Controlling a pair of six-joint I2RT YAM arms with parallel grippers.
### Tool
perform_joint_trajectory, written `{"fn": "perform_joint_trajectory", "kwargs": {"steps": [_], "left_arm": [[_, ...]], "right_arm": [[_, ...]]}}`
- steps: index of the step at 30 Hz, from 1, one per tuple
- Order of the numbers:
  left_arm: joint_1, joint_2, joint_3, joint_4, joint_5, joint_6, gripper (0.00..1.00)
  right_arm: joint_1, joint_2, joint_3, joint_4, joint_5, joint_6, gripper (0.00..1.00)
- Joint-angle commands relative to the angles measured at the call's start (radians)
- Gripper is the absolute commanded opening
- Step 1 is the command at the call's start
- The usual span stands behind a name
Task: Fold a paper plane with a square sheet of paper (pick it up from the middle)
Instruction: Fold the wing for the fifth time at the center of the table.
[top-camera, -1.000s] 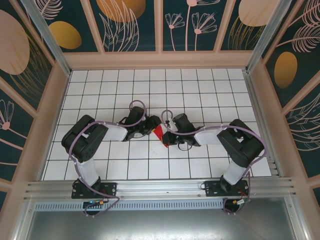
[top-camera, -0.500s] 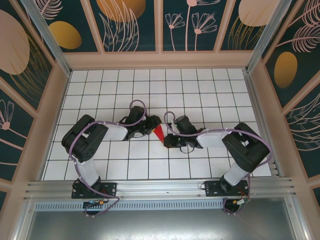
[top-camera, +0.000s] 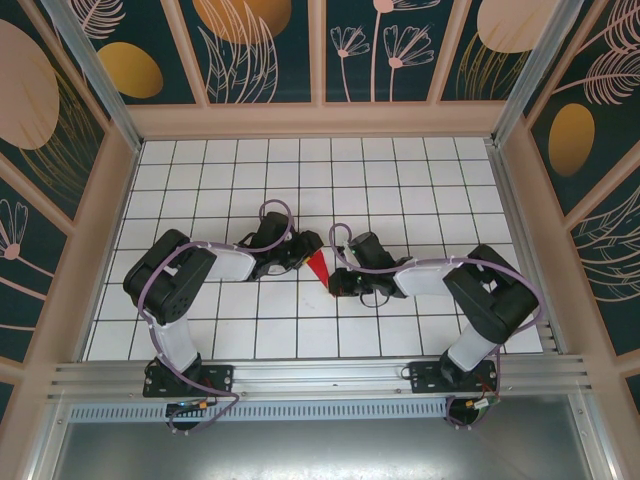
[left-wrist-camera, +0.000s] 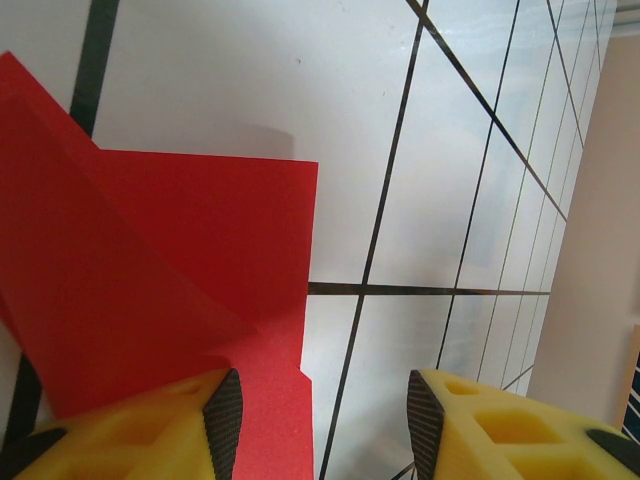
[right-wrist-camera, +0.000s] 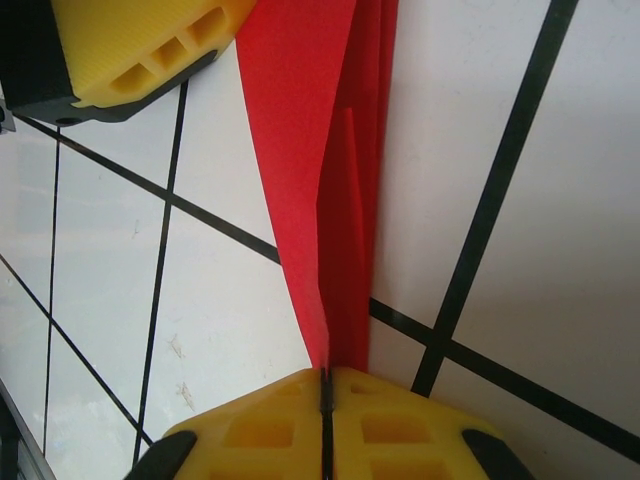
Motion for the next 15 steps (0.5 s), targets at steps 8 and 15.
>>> {"fn": "perform_joint_trajectory", "kwargs": {"steps": [8,15], "left_arm": [[0.001,0.037,0.013,-0.068,-0.018,0.024,0.5],[0.001,0.038,0.015,-0.07,-0.017,0.024,0.5]], "right_arm": [[-0.003,-0.07,-0.024,-0.108,-0.026,0.015,0.11],[-0.004,0.0,-0.049,-0.092,-0.045,0.007,0.0]]}}
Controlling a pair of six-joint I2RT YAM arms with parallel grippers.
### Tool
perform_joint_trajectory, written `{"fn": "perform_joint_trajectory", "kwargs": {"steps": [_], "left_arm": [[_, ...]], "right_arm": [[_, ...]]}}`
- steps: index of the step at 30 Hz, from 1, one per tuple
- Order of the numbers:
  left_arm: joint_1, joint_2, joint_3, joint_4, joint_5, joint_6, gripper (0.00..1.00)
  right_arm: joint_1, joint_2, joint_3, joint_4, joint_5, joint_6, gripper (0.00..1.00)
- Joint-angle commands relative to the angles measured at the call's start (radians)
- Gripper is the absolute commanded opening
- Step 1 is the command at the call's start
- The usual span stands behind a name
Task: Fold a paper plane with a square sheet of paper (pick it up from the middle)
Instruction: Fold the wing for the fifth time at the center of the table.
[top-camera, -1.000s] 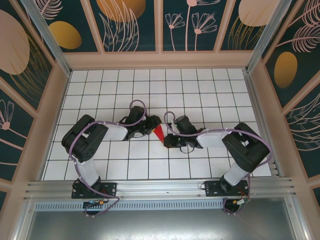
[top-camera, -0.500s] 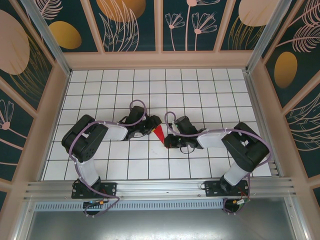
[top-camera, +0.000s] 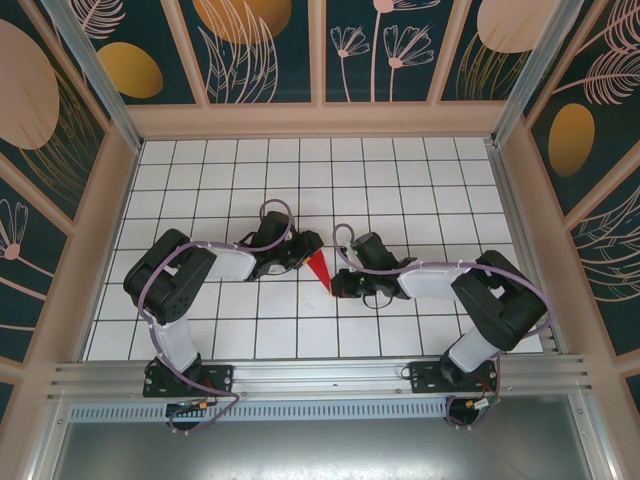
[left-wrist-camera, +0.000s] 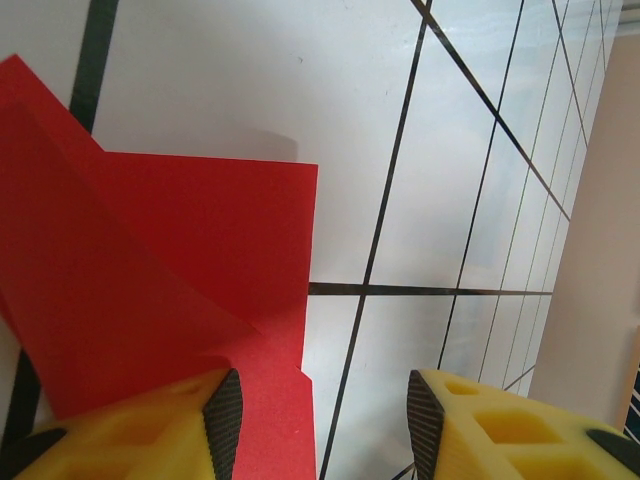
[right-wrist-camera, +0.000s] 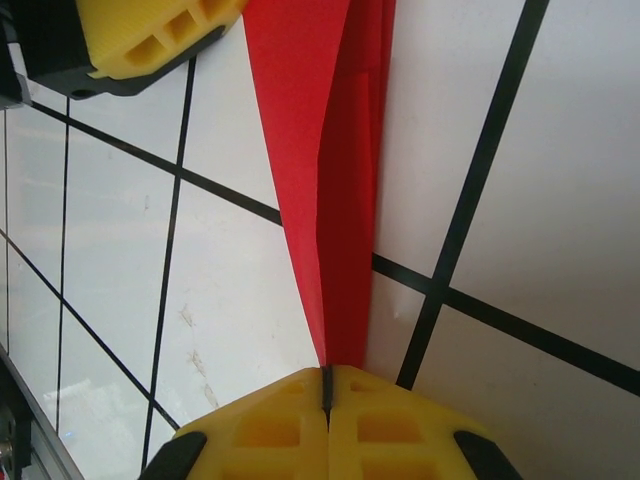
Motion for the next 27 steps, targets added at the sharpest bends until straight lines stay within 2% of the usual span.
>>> {"fn": "perform_joint_trajectory", "kwargs": {"steps": [1,6,11,20,27], "left_arm": [[0.001,0.036,0.006,-0.055,-0.019,0.024,0.5],[0.001,0.034,0.004,-0.06,-0.02,0.024,0.5],[0.001,0.03,0.005,-0.063,-0.022,0.024,0.5],[0.002,0.036,0.007,-0.076,-0.026,0.024,0.5],[0.002,0.035,0.009,-0.082,-0.029,0.025,0.5]], "right_arm": [[-0.002,0.058,-0.036,-0.057,-0.032,-0.002,0.0],[0.016,0.112,-0.041,-0.127,0.023,-0.025,0.0],[0.012,0.101,-0.056,-0.154,0.041,-0.01,0.02],[0.01,0.016,-0.052,-0.139,-0.026,0.015,0.06],[0.009,0.036,-0.062,-0.185,-0.022,0.007,0.07]]}}
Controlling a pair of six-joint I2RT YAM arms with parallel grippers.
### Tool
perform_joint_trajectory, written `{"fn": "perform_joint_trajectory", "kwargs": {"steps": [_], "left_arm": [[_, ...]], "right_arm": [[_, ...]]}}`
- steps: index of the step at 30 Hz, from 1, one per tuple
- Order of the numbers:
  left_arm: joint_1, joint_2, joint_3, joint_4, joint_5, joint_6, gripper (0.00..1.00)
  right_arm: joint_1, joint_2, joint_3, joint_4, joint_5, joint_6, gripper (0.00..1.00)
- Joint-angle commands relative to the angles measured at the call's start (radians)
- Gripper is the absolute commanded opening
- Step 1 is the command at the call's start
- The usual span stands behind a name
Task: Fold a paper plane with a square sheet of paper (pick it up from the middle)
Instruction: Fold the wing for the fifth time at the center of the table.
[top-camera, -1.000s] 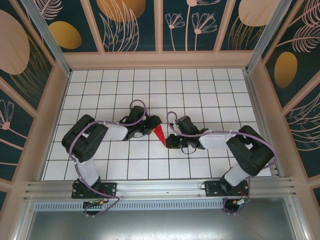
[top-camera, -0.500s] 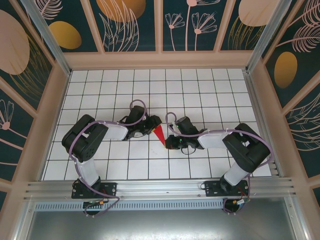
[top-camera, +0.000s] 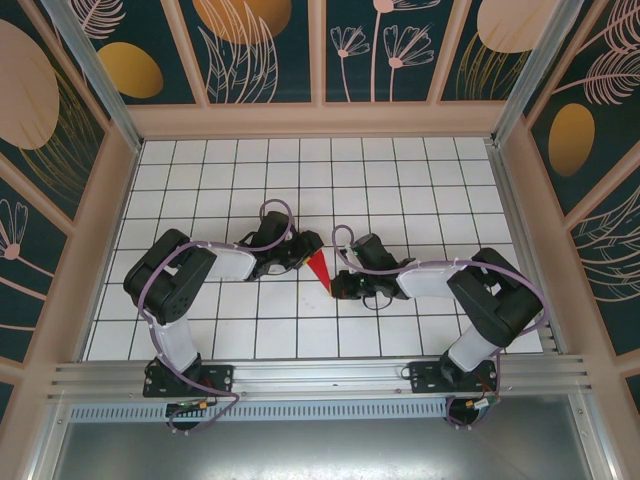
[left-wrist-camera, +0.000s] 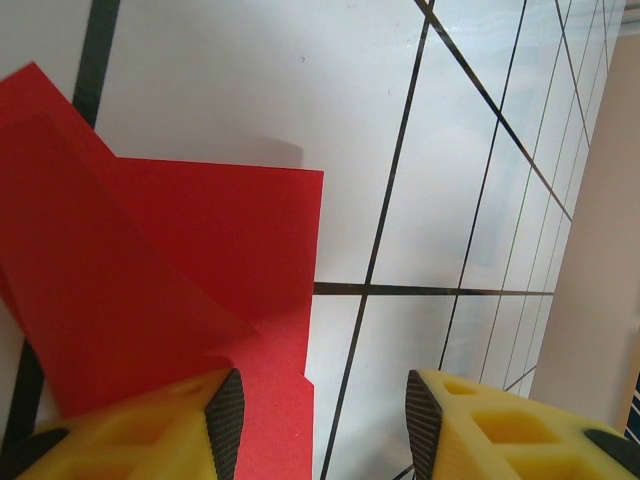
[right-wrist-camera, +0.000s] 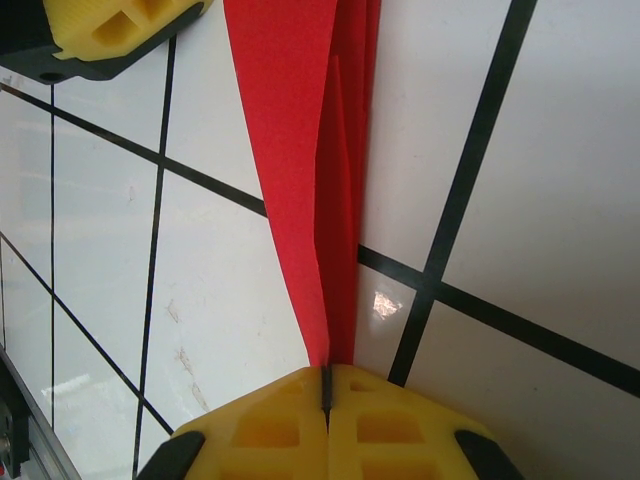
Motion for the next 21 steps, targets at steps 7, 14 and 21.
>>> {"fn": "perform_joint_trajectory", "kwargs": {"steps": [7,14,21], "left_arm": [[0.002,0.046,0.014,-0.077,-0.021,0.027,0.5],[0.001,0.06,0.018,-0.094,-0.026,0.031,0.49],[0.001,0.064,0.02,-0.093,-0.021,0.032,0.49]], "right_arm": [[0.003,0.037,-0.039,-0.186,-0.016,0.032,0.12],[-0.023,-0.043,-0.047,-0.159,-0.07,0.056,0.12],[-0.033,0.007,-0.068,-0.171,-0.052,0.055,0.01]]}}
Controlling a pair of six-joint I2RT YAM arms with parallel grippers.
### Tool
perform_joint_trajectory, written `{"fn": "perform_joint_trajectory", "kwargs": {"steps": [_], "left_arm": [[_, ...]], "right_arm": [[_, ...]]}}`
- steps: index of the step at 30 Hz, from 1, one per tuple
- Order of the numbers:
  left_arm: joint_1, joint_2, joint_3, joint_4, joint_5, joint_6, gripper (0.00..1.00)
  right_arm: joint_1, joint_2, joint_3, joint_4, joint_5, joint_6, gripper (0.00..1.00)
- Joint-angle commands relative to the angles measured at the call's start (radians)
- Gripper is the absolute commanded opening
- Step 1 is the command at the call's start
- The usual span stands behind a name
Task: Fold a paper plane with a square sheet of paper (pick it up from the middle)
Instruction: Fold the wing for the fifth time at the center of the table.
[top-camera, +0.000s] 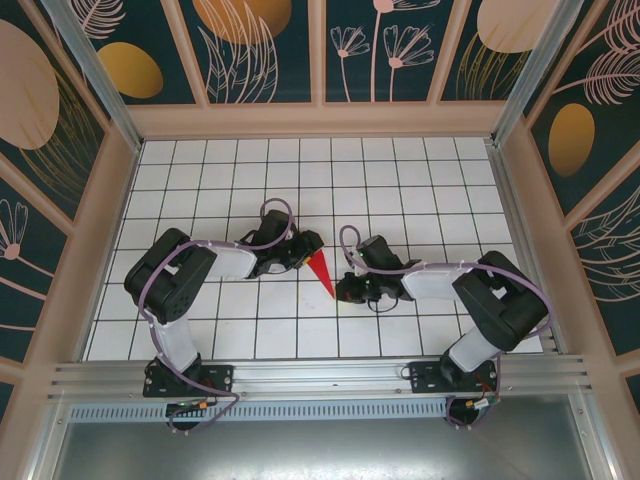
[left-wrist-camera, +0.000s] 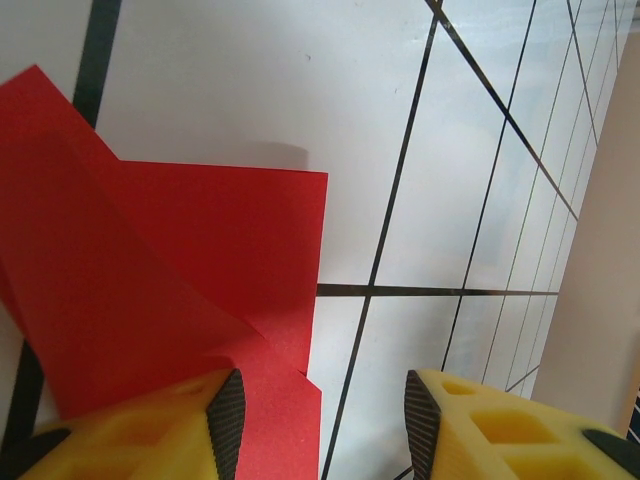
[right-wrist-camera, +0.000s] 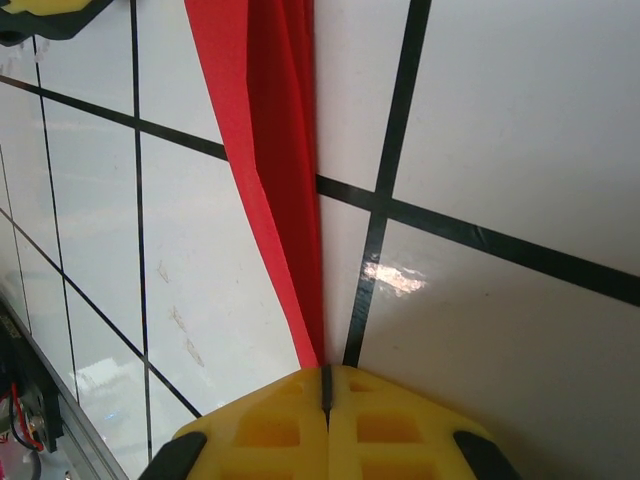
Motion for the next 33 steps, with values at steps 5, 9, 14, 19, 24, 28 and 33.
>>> {"fn": "perform_joint_trajectory", "kwargs": {"steps": [5,9,14,19,24,28,33], "left_arm": [[0.001,0.058,0.005,-0.067,-0.027,0.033,0.49],[0.001,0.058,0.005,-0.07,-0.027,0.034,0.49],[0.001,0.062,0.005,-0.071,-0.024,0.035,0.49],[0.002,0.058,0.007,-0.079,-0.025,0.04,0.49],[0.001,0.062,0.006,-0.079,-0.023,0.039,0.49],[0.001,0.062,0.006,-0.078,-0.021,0.039,0.49],[0.001,0.06,0.008,-0.084,-0.024,0.04,0.49]], "right_arm": [[-0.008,0.041,-0.016,-0.196,0.044,0.011,0.04],[-0.017,-0.078,0.009,-0.204,0.057,0.01,0.08],[-0.033,-0.155,0.055,-0.163,0.026,0.013,0.09],[-0.033,-0.125,0.082,-0.02,-0.095,0.06,0.1],[-0.034,0.004,0.168,0.02,-0.123,0.095,0.09],[-0.036,0.1,0.212,0.029,-0.156,0.108,0.09],[-0.045,0.168,0.188,0.074,-0.195,0.132,0.09]]}}
